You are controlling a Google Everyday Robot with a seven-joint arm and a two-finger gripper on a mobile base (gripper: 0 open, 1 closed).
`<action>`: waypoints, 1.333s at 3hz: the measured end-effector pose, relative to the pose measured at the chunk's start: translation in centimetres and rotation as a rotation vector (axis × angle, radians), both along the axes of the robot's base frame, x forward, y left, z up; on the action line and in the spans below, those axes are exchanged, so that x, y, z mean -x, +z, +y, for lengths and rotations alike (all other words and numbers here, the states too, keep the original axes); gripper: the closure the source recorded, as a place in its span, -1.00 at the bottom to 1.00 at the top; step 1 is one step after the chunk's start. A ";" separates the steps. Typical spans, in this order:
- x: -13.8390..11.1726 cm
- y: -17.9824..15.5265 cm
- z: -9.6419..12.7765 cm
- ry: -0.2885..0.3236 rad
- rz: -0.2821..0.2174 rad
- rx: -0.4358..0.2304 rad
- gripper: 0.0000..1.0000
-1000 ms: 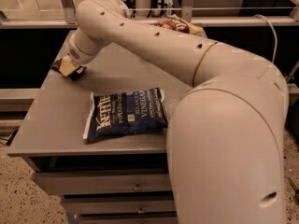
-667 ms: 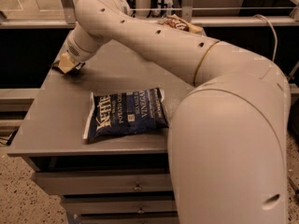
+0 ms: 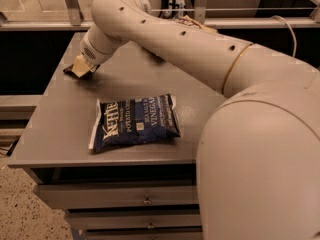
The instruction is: Move rxbar chocolate near brown chip bag
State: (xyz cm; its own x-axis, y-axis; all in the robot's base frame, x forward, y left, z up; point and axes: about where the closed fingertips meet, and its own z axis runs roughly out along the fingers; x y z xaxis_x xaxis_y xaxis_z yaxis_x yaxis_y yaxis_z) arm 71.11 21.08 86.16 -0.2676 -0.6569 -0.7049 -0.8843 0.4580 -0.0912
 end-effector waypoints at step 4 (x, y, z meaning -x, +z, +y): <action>-1.5 0.8 -10.5 -0.085 -0.128 0.155 1.00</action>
Offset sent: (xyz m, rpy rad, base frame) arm 0.0251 -0.1584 0.0168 -0.1984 -0.2029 -0.0856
